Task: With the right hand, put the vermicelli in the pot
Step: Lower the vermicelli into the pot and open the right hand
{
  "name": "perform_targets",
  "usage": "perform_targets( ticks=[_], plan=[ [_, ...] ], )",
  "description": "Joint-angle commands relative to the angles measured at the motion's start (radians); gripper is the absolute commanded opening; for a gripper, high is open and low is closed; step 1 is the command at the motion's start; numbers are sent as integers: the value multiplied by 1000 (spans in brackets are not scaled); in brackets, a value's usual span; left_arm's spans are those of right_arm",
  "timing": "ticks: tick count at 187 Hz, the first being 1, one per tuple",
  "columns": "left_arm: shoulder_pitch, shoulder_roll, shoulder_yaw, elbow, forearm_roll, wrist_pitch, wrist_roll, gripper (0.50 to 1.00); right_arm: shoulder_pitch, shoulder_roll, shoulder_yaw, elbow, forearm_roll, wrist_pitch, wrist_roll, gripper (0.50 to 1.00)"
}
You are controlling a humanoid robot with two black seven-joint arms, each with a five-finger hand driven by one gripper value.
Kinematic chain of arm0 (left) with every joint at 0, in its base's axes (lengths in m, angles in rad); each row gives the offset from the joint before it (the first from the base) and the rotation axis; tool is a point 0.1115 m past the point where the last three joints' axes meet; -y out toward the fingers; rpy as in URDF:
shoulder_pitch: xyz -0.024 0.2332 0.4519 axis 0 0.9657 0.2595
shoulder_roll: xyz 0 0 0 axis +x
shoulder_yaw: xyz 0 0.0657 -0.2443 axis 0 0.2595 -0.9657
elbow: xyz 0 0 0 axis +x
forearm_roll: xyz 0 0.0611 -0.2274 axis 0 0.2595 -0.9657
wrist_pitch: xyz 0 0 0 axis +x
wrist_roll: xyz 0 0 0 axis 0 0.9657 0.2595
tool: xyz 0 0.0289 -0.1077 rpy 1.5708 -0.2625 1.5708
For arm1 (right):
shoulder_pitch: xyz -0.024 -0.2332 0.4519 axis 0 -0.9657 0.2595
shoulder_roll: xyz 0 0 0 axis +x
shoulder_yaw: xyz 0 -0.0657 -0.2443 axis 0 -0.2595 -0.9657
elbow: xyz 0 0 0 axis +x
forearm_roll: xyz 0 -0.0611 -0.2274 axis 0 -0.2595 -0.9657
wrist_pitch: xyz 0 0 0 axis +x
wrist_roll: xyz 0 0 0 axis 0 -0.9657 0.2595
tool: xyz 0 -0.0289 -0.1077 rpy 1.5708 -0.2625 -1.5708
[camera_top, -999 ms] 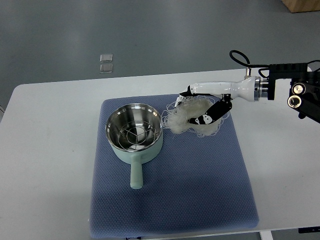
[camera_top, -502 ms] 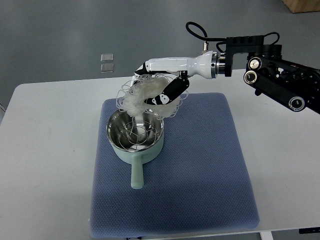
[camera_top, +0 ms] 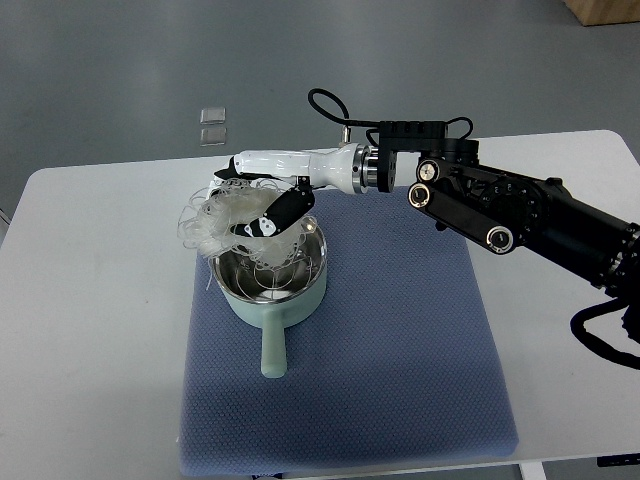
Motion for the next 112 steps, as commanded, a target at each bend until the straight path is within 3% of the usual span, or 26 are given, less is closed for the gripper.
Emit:
perform_targets(
  ticks=[1,33,48,61,84,112],
  plan=[
    [0,0,0,0,0,0,-1,1000,-15,7,-3,-22,0,-23,-4,656],
    [0,0,0,1,0,0,0,1000,-28,7,-28,-33,0,-61,-8,684],
    [0,0,0,0,0,0,0,1000,-31,7,-28,-34,0,-75,-8,754],
    [0,0,0,0,0,0,0,1000,-35,7,-28,-33,0,-76,-6,764],
    [0,0,0,0,0,0,-1,1000,-38,7,-26,-33,6,-76,-6,850],
    [0,0,0,0,0,0,-1,1000,-40,3,-23,-30,20,-72,-6,901]
  ],
)
